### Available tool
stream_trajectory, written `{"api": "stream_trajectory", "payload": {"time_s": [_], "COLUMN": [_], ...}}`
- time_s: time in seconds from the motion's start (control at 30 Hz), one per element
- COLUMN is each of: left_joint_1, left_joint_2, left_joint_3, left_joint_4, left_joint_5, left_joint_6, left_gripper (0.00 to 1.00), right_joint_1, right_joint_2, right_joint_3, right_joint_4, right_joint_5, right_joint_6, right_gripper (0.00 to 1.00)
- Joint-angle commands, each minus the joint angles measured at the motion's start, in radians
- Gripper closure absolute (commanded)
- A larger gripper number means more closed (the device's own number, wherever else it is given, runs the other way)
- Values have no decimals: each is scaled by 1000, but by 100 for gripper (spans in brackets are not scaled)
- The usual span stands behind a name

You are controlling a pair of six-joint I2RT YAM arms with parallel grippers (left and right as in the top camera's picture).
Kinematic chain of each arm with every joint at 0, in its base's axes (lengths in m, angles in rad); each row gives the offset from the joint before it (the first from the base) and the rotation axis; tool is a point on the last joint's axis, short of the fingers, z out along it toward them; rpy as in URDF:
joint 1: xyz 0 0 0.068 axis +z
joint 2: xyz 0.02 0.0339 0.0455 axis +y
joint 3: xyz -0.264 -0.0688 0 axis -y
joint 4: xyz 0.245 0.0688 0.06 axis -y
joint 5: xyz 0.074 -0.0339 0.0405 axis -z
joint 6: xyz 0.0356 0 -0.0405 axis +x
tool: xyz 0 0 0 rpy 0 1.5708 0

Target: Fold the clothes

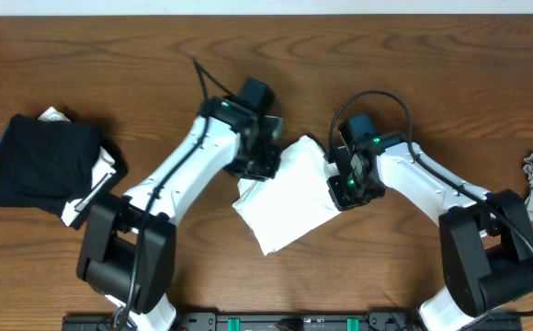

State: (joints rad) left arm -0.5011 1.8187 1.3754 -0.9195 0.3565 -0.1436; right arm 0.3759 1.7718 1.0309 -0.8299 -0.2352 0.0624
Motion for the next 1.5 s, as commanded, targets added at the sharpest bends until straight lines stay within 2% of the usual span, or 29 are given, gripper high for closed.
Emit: {"api": "stream_trajectory", "payload": {"time_s": [0.0,0.23,0.9,1.0,1.17,1.47], "left_joint_1": [-27,-30,-130,-135,-135,-135], "left_joint_2": [-1,14,183,211,268,279], "left_joint_3": [-28,-31,-31,-32,-33,-33], "left_joint_4": [10,56,189,188,197,188], "left_joint_5": [14,13,22,-40,-195,-193], "left_joint_6": [22,23,-1,-5,-96,-99], "left_gripper": [94,94,94,94,93,94], "right_joint_1": [-21,-39,-36,-37,-37,-56], "right_joint_2": [1,1,1,1,1,2], "right_joint_3": [-6,-6,-6,-6,-6,-6], "right_joint_4": [-20,-49,-6,-7,-6,31], "right_joint_5": [82,221,312,344,417,449], "right_joint_6": [-1,50,64,64,64,82], "right_gripper": [91,90,84,83,84,82]}}
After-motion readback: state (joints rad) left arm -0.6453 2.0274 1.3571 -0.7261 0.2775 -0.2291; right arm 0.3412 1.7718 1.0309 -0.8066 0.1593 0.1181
